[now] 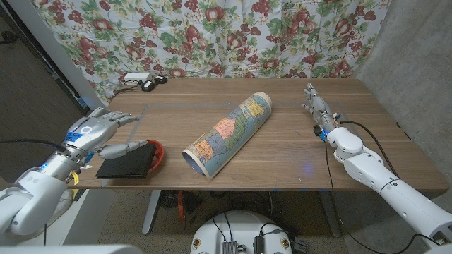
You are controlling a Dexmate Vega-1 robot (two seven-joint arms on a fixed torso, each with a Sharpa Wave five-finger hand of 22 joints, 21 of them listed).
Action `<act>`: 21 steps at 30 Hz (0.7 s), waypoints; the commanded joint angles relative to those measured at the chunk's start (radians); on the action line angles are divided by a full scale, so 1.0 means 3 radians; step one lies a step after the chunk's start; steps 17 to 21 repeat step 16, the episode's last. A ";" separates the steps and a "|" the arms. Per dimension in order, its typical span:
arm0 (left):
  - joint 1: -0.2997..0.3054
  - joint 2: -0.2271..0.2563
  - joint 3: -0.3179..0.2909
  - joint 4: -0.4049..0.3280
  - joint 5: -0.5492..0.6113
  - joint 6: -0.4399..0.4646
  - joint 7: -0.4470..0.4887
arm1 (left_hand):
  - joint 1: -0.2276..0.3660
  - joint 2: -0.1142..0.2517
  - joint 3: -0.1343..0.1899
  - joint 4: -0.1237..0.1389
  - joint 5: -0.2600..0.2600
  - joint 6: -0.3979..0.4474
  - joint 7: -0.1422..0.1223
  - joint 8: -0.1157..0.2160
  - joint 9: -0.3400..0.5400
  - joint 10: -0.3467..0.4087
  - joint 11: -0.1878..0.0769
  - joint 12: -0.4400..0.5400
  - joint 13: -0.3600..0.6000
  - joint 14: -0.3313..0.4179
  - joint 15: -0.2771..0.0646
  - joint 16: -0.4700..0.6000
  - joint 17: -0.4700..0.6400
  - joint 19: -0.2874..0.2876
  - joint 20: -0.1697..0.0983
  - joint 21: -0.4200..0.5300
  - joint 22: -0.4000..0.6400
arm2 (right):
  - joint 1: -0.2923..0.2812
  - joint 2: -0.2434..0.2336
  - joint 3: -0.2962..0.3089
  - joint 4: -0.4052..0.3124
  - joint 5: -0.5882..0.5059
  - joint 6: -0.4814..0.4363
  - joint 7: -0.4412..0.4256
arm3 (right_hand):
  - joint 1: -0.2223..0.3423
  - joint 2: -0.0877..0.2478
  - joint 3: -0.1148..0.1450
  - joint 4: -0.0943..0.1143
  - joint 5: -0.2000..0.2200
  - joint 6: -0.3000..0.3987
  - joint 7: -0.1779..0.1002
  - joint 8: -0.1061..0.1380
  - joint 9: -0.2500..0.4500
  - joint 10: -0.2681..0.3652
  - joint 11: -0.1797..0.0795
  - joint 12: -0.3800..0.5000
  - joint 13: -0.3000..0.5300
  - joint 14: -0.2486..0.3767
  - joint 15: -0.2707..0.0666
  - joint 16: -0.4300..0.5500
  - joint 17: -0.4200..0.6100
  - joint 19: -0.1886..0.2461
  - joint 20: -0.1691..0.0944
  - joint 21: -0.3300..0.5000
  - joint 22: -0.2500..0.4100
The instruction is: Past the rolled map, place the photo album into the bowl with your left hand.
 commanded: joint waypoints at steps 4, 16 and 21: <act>-0.0051 -0.0075 0.0144 -0.0006 -0.0388 0.0114 0.0002 | -0.0023 0.0007 0.0016 0.0019 0.0005 -0.0014 0.0007 0.0017 -0.0005 -0.0015 0.0003 0.0015 -0.0003 -0.0010 -0.0074 0.0022 -0.0009 0.0026 0.0027 -0.0028 0.0010 | 0.0011 -0.0017 0.0009 0.0019 0.0014 -0.0003 0.0032 | 0.0021 0.0000 -0.0016 -0.0004 0.0013 0.0023 -0.0022 0.0008 0.0011 0.0004 -0.0008 -0.0007 0.0015 -0.0016 -0.0021 0.0000 0.0005 0.0023 0.0000 0.0007 0.0010; -0.0068 -0.0040 0.0209 0.0042 -0.0533 0.0107 0.0034 | -0.0130 0.0125 0.0029 0.0093 0.0013 0.0039 0.0003 0.0058 -0.0011 0.0022 -0.0011 0.0045 -0.0024 0.0024 -0.0077 0.0049 -0.0025 0.0042 0.0029 -0.0058 0.0014 | -0.0007 -0.0012 0.0023 0.0054 0.0038 0.0032 0.0046 | 0.0021 0.0001 -0.0016 -0.0004 0.0013 0.0024 -0.0023 0.0008 0.0011 0.0007 -0.0008 -0.0006 0.0015 -0.0017 -0.0023 0.0000 0.0005 0.0023 -0.0001 0.0007 0.0010; -0.0068 -0.0040 0.0209 0.0042 -0.0533 0.0107 0.0034 | -0.0130 0.0125 0.0029 0.0093 0.0013 0.0039 0.0003 0.0058 -0.0011 0.0022 -0.0011 0.0045 -0.0024 0.0024 -0.0077 0.0049 -0.0025 0.0042 0.0029 -0.0058 0.0014 | -0.0007 -0.0012 0.0023 0.0054 0.0038 0.0032 0.0046 | 0.0021 0.0001 -0.0016 -0.0004 0.0013 0.0024 -0.0023 0.0008 0.0011 0.0007 -0.0008 -0.0006 0.0015 -0.0017 -0.0023 0.0000 0.0005 0.0023 -0.0001 0.0007 0.0010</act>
